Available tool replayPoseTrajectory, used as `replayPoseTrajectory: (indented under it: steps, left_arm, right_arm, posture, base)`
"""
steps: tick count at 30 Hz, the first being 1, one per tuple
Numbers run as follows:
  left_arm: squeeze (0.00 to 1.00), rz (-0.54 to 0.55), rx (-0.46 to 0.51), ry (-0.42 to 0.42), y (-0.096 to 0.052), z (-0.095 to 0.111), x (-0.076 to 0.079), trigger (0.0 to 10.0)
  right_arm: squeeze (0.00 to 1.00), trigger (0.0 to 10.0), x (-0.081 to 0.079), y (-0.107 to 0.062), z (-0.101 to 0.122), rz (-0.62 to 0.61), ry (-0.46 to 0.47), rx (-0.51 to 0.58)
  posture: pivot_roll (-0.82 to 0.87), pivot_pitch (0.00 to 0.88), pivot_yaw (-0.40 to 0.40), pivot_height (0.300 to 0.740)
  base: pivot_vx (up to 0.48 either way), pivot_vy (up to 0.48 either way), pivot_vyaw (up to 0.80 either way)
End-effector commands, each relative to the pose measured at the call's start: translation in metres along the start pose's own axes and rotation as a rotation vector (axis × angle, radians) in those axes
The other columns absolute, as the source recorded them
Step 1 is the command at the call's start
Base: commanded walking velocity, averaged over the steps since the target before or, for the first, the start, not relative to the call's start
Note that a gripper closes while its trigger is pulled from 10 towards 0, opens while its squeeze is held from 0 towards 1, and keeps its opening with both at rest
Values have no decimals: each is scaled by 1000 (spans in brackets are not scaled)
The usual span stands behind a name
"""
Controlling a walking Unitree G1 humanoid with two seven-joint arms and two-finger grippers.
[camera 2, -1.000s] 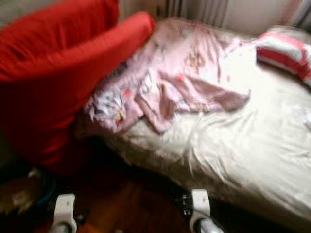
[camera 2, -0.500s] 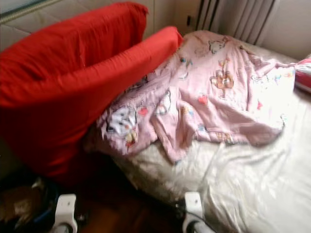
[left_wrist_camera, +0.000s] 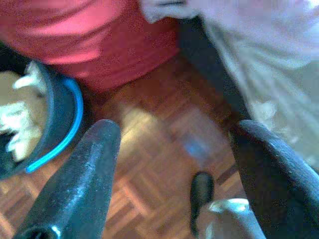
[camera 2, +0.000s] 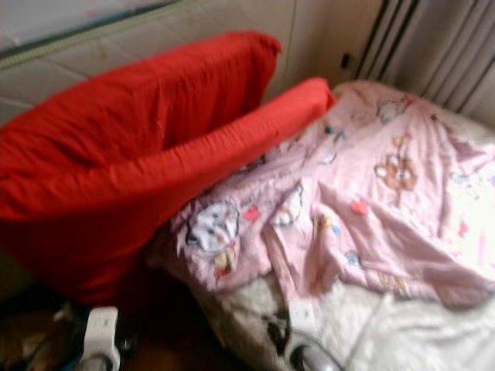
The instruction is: Clean up the room
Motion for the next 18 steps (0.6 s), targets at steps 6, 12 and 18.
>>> replayPoseTrajectory:
  steps: [6,12,18]
  left_arm:
    - [0,-32,95,-20,3,19,3,10000]
    - [0,-65,231,-36,5,47,8,10000]
    - [0,-82,295,-41,5,59,12,10000]
  right_arm:
    - [0,10000,28,-6,6,-135,39,62]
    - [0,10000,27,0,37,-181,68,160]
    - [0,10000,20,4,46,-177,62,177]
  posture:
    - [112,129,-44,740]
    - [109,124,-42,740]
    - [108,122,-40,740]
  base:
    - [0,0,0]
    - [0,0,0]
    - [0,0,0]
Point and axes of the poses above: a point about 5 cm out from each wrist's last joint towards the gripper, its own y axis pointing out of the wrist towards the gripper, its own z axis along the axis of the wrist's last joint, x = y × z, the point moved 1 cm from there along y, pointing out of the wrist towards the gripper, and after that the axes turned 8 degrees about -y, right-handed, at the moved point
